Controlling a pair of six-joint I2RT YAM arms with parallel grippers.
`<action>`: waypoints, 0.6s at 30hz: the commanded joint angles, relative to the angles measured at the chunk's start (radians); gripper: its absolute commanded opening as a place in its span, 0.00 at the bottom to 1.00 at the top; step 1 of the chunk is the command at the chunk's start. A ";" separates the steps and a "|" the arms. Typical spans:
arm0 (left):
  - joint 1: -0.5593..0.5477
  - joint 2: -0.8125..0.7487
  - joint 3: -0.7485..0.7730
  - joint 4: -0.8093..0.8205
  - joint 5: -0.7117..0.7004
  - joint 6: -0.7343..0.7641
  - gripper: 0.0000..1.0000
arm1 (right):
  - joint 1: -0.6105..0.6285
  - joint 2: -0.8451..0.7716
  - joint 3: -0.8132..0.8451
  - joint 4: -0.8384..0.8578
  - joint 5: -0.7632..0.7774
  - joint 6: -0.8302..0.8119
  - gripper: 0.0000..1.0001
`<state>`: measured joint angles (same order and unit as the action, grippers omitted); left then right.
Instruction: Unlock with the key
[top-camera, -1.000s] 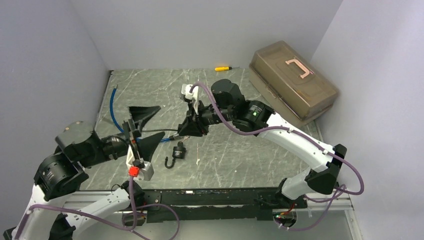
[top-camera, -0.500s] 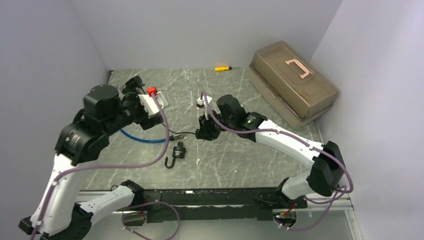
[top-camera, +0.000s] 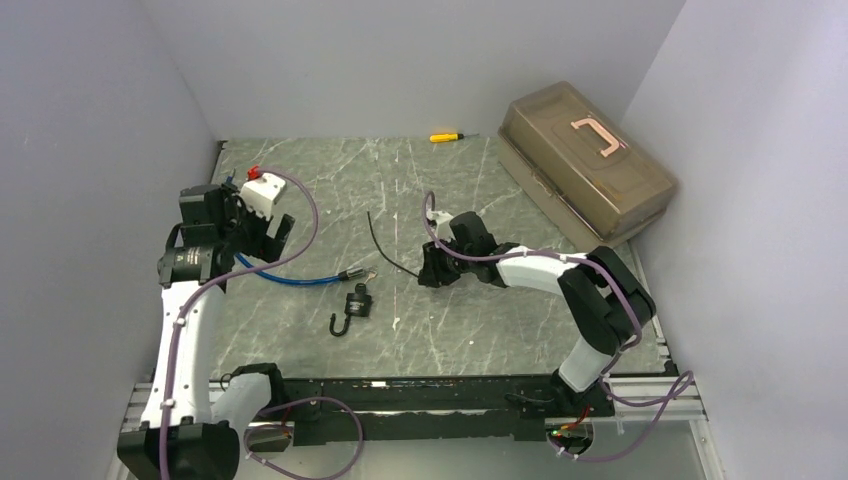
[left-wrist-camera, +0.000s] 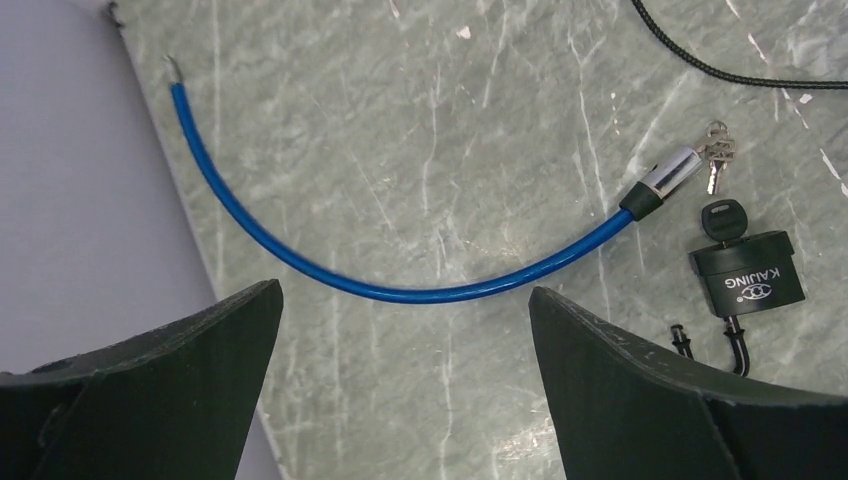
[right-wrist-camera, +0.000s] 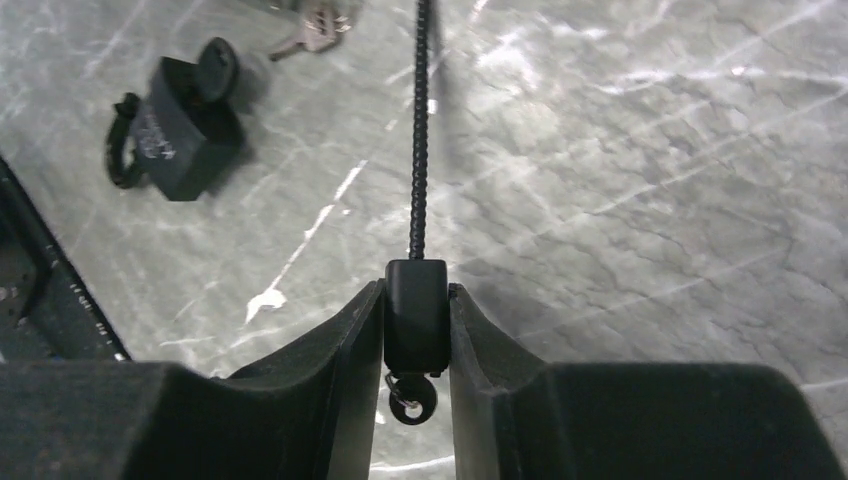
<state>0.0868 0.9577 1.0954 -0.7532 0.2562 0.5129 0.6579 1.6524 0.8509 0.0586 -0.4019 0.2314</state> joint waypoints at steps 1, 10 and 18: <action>0.044 -0.024 -0.117 0.199 0.101 -0.071 0.99 | -0.012 0.024 -0.023 0.175 -0.030 0.037 0.37; 0.051 0.033 -0.291 0.387 0.032 -0.204 1.00 | -0.076 -0.066 -0.046 0.161 0.101 0.089 1.00; 0.085 0.026 -0.413 0.674 0.033 -0.328 0.99 | -0.281 -0.386 -0.116 0.136 0.426 0.156 1.00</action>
<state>0.1581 1.0054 0.7441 -0.3191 0.2981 0.2859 0.4866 1.4368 0.7876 0.1505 -0.2138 0.3275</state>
